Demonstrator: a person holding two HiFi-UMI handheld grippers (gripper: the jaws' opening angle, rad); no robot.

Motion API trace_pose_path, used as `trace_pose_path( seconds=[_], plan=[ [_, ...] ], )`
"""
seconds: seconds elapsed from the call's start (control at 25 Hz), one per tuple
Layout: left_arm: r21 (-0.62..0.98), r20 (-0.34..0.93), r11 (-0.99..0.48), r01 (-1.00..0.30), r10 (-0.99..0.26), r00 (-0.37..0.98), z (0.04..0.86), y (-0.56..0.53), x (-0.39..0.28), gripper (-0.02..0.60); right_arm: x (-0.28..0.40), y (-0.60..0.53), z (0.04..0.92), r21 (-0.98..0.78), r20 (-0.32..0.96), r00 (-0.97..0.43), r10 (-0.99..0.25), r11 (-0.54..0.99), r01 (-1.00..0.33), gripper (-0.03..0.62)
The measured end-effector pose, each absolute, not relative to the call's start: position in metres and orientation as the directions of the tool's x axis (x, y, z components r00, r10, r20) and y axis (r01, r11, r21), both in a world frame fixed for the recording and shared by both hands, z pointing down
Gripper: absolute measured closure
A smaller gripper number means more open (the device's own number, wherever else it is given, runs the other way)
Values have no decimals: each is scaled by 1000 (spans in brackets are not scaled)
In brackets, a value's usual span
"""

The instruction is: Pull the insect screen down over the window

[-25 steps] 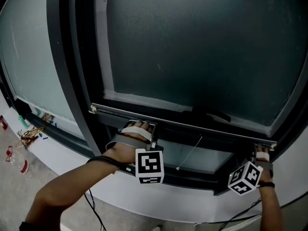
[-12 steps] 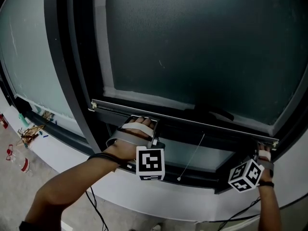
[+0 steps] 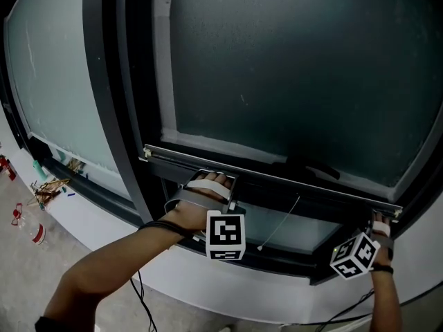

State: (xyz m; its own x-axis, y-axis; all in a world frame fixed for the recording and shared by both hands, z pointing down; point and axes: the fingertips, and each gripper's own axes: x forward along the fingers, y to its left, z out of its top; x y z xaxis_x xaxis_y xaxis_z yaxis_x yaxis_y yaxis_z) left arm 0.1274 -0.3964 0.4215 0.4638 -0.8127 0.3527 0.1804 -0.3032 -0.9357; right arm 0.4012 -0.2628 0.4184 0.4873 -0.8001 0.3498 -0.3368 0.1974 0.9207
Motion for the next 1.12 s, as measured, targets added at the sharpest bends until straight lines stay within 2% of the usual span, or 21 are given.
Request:
trace_pose_path(
  seconds=[0.64, 0.84, 1.12],
  plan=[
    [-941, 335, -311, 132, -812, 479, 417, -391, 124, 393, 397, -259, 408, 897, 324, 421, -847, 135, -420, 419],
    [-928, 331, -373, 13, -806, 490, 408, -382, 124, 410, 394, -253, 394, 861, 293, 373, -880, 73, -503, 419],
    [-853, 305, -481, -203, -775, 554, 397, -339, 120, 484, 353, -236, 383, 757, 244, 238, -940, 31, -653, 506]
  ],
)
